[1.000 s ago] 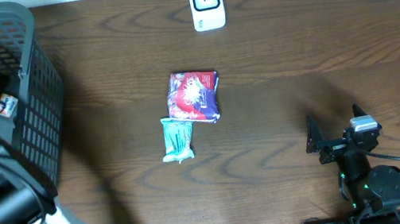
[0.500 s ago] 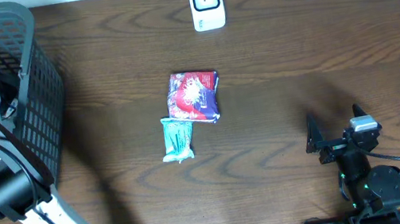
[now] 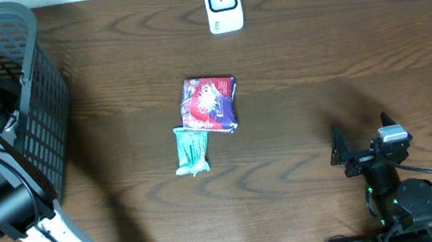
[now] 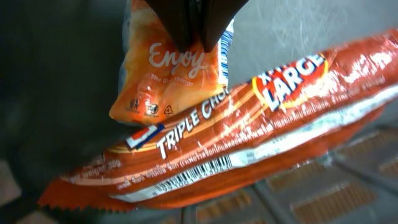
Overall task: Scan the item barcode
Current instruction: 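Reach into the basket and grasp the small orange packet with the left gripper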
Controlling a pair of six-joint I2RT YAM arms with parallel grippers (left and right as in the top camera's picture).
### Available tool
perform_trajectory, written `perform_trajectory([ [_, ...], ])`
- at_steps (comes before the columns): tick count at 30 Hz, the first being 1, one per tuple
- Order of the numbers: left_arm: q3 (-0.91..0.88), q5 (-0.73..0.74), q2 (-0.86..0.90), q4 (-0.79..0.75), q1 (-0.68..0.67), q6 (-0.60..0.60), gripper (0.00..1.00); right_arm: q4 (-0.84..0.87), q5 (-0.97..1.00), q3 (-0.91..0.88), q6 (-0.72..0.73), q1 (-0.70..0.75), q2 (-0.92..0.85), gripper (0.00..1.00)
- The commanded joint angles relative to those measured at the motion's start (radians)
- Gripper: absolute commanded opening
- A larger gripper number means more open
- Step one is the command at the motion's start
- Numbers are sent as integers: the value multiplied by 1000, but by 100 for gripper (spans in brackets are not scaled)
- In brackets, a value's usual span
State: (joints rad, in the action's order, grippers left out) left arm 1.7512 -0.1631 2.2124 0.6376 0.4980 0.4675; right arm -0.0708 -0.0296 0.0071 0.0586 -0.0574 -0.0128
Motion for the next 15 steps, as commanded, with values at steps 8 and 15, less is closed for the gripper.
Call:
perform_trajectory([
  [8,-21,71,-129,84,-4,2,7,-4,2,-2,-11,-6,3,99],
  [15,-32,92,-164,99,-5,0,68,-4,2,-2,-11,-6,3,99],
])
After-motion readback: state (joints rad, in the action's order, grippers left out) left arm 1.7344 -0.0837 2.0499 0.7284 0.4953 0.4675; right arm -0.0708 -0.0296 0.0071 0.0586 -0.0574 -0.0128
